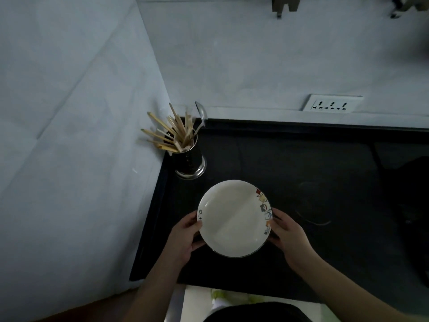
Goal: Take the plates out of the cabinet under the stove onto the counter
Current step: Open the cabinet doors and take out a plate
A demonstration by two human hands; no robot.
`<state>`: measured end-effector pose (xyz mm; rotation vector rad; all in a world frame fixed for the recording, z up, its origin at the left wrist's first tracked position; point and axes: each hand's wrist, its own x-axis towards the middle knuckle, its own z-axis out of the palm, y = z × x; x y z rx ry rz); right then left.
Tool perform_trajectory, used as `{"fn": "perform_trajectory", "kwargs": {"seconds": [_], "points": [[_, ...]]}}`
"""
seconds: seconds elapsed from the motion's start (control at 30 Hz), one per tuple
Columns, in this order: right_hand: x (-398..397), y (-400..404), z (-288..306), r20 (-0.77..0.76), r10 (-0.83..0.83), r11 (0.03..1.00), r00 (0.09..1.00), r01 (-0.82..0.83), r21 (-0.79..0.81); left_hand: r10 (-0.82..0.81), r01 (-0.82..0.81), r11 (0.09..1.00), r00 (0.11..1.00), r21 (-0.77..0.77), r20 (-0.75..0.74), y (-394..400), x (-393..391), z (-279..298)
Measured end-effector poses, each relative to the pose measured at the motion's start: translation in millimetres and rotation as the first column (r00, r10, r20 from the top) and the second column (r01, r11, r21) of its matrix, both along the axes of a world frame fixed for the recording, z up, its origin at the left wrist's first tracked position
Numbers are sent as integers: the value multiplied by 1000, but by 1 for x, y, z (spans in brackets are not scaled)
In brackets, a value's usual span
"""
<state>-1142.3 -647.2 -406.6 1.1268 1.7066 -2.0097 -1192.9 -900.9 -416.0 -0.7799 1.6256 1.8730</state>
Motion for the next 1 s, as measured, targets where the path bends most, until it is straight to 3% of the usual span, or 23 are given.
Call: {"fn": "perform_trajectory", "kwargs": {"seconds": [0.33,1.0], "points": [[-11,-4,-13,45,-102,994,994,104,-41,-59,59,998,998,12,15,7,-29,-4],[-12,8,-42,90,-131,985,987,140,-104,-103,102,991,995,-89,-8,11,-29,-25]]}}
